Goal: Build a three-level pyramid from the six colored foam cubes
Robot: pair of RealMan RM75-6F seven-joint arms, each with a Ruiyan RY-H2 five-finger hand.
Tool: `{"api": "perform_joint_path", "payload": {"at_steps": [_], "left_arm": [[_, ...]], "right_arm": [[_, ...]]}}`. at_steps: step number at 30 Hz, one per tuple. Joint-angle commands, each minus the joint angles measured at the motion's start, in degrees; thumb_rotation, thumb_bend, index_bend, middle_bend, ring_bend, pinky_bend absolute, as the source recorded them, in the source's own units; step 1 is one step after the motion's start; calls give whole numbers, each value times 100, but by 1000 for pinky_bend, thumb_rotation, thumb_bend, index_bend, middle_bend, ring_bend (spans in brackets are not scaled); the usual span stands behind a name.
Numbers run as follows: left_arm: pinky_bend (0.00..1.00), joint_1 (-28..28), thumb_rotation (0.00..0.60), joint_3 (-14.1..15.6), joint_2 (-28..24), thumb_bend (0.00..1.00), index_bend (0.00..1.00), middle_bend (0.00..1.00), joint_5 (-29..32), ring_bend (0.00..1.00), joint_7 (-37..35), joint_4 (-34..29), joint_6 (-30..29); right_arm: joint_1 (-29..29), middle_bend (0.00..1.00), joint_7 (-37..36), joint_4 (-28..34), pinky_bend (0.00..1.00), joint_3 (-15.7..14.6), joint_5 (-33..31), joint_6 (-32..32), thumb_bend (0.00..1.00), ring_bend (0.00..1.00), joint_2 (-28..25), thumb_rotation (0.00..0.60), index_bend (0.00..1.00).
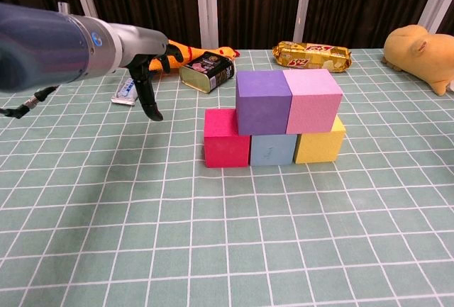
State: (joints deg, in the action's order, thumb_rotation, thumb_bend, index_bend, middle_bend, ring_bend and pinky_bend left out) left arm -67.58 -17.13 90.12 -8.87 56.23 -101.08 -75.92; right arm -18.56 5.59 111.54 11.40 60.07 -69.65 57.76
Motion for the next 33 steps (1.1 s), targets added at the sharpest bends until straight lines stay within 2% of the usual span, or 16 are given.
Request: {"api": "perform_joint_path", "payload": {"at_steps": [1, 13, 33], "left_arm": [[89, 93, 600, 97, 138, 218, 0, 95, -152, 31, -132, 205, 82], [89, 205, 600, 163, 829, 218, 0, 73, -778, 31, -539, 1142, 387], [89, 128, 600, -74, 1452, 253, 0, 72, -1188, 31, -518, 1843, 641]], "right_arm": [[-1, 0, 2, -1, 0, 3, -5, -4, 364, 0, 2, 600, 0], [7, 0, -26, -34, 0, 13, -33, -11, 365, 0, 8, 600, 0], [-1, 0, -25, -93, 0, 4, -84, 29, 364, 0, 36, 600, 0]]}}
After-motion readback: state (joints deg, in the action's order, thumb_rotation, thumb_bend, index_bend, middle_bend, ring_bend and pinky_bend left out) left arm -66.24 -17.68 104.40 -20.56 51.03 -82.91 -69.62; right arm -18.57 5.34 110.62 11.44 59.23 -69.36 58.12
